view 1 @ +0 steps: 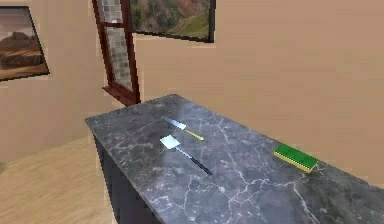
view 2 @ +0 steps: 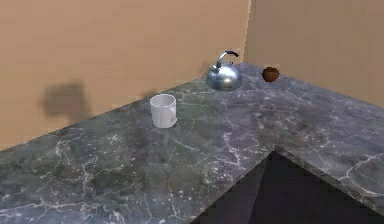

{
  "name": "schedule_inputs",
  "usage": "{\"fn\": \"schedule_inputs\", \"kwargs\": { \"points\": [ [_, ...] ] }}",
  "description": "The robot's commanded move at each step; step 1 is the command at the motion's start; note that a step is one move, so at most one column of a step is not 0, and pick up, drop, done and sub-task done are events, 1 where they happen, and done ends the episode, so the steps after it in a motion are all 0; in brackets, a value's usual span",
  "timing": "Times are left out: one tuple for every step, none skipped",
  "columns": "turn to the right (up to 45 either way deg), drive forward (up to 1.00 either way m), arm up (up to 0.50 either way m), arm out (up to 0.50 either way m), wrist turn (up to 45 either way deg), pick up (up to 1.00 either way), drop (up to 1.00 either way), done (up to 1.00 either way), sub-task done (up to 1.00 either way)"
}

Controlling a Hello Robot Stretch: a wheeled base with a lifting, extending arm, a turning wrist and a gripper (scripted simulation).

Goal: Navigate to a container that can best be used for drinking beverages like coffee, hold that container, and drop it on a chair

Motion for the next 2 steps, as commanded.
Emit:
{"fn": "schedule_inputs", "kwargs": {
  "points": [
    [0.0,0.0,0.38,0.0,0.0,0.0,0.0,0.0,0.0],
    [0.0,0.0,0.0,0.34,0.0,0.0,0.0,0.0,0.0]
  ]
}}
